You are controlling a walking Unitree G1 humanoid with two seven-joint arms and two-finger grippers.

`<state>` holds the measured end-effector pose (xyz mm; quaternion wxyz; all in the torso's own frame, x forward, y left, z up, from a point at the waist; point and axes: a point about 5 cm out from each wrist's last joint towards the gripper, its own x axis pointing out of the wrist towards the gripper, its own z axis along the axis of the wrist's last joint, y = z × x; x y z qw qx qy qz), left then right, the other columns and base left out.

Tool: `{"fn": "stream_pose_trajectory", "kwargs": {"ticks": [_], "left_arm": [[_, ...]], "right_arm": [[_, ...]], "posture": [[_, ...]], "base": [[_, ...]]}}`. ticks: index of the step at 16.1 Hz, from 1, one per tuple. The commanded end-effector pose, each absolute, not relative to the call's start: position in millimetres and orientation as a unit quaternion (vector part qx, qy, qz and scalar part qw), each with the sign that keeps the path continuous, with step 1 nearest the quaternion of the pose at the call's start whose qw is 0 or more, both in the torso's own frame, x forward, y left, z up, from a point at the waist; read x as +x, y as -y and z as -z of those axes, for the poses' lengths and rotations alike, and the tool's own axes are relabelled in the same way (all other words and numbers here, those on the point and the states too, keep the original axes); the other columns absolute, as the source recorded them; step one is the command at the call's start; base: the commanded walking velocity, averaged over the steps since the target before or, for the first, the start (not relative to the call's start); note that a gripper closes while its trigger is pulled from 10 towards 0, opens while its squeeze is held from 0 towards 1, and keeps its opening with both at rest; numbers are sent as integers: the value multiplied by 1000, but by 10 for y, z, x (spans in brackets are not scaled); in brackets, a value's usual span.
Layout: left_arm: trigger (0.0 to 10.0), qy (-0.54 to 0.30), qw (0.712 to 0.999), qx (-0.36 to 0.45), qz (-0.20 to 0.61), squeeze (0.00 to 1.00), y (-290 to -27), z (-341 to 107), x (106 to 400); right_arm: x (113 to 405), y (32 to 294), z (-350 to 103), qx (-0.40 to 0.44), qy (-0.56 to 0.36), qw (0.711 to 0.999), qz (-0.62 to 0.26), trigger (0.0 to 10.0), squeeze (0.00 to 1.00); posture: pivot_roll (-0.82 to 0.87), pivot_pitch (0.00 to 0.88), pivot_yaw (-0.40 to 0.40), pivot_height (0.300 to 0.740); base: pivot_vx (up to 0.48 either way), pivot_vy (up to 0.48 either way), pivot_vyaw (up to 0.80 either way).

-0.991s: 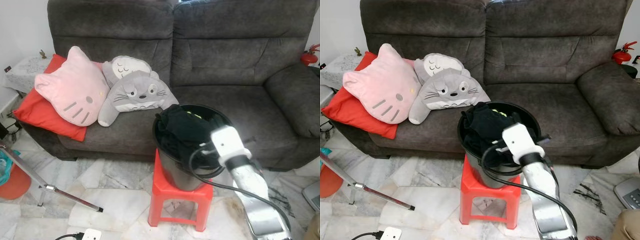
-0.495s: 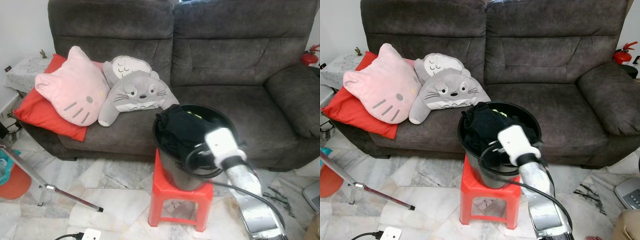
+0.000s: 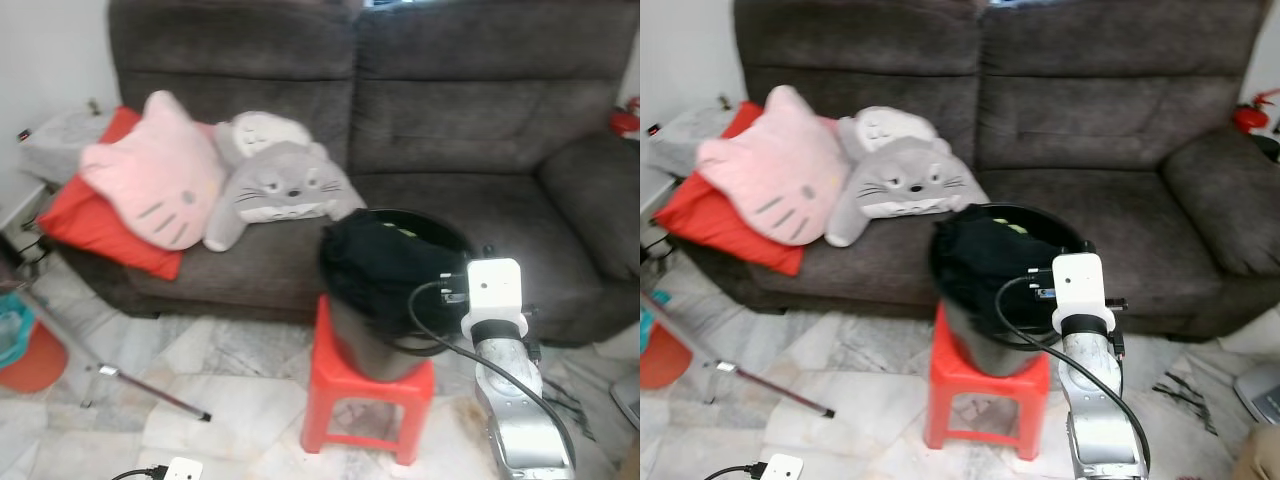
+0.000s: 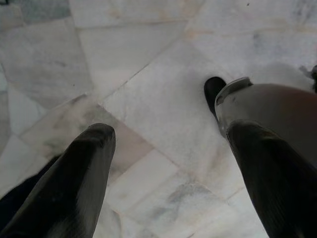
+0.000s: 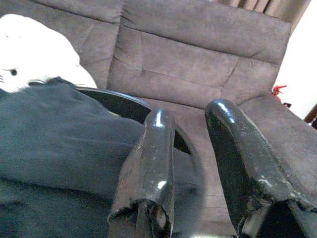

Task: Hang hanger

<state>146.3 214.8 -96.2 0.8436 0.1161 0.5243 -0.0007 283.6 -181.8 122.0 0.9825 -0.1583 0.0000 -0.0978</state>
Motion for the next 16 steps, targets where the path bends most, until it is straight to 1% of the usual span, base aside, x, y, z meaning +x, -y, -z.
{"fn": "stream_pose_trajectory", "kwargs": {"ticks": [1, 4, 6, 12, 16], "left_arm": [[10000, -530, 841, 113, -7, 0, -2185, 973, 1415], [10000, -529, 841, 113, -6, 0, -2185, 972, 1417], [10000, -529, 841, 113, -7, 0, -2185, 972, 1417], [10000, -528, 842, 112, -5, 0, -2182, 972, 1416], [10000, -528, 842, 111, -3, 0, -2182, 972, 1417]], "right_arm": [[2861, 1793, -1282, -148, 12, 984, 100, 10000, 0], [2867, 1799, -1275, -147, 12, 984, 101, 10000, 0], [2866, 1781, -1281, -153, 18, 984, 94, 10000, 0], [2864, 1753, -1264, -152, 19, 984, 87, 10000, 0], [2849, 1738, -1263, -171, 26, 982, 73, 10000, 0]], "posture": [[-175, 0, 33, 740], [-172, 0, 30, 740], [-172, 0, 31, 740], [-170, 0, 30, 740], [-170, 0, 31, 740]], "base": [[0, 337, -481], [0, 331, -788], [0, 283, 0], [0, 0, 0], [0, 0, 0]]}}
